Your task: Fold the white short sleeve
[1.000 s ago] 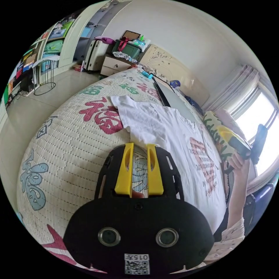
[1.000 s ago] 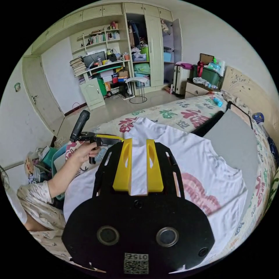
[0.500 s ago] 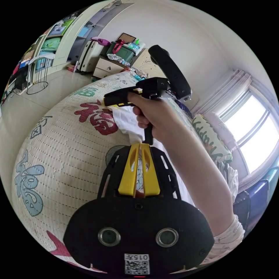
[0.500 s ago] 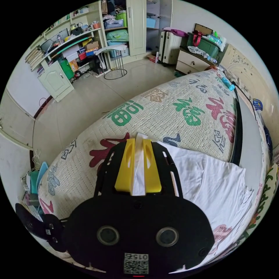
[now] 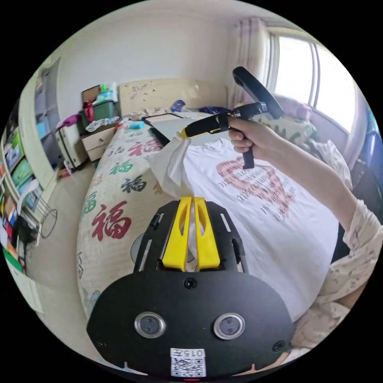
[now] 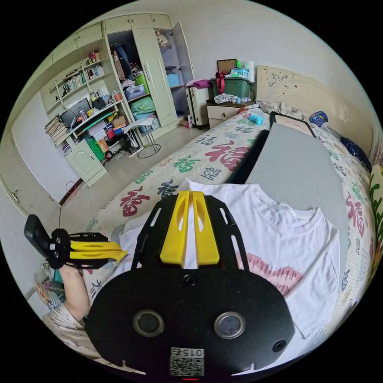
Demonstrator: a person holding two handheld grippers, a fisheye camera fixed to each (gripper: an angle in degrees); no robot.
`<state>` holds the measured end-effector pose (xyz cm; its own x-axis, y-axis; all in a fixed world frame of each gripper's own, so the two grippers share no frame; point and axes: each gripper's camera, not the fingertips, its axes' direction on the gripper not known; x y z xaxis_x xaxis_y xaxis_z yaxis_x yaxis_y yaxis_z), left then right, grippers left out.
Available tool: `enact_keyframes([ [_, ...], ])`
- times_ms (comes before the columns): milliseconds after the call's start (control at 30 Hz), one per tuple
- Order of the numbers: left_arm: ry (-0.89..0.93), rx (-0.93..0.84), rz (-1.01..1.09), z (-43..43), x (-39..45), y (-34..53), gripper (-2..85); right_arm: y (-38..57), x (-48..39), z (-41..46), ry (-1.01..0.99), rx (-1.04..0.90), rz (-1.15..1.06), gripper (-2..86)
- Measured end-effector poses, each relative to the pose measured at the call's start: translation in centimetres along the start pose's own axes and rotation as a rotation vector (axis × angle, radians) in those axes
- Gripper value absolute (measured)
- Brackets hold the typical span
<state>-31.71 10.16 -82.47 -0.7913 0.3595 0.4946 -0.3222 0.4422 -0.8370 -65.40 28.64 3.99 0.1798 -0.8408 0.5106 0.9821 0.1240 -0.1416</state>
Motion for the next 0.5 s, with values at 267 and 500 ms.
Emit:
enact_keyframes([
  [267,0.099,-0.083,0.225,5.5,3.6,-9.2,0.4,9.0,8.5,-3.9,-0.054,0.020,0.100,-0.1],
  [500,0.193,0.009,0.310,1.3,2.4,-14.0,2.6,8.8,11.0,-6.1,-0.134,-0.017,0.095,0.0],
])
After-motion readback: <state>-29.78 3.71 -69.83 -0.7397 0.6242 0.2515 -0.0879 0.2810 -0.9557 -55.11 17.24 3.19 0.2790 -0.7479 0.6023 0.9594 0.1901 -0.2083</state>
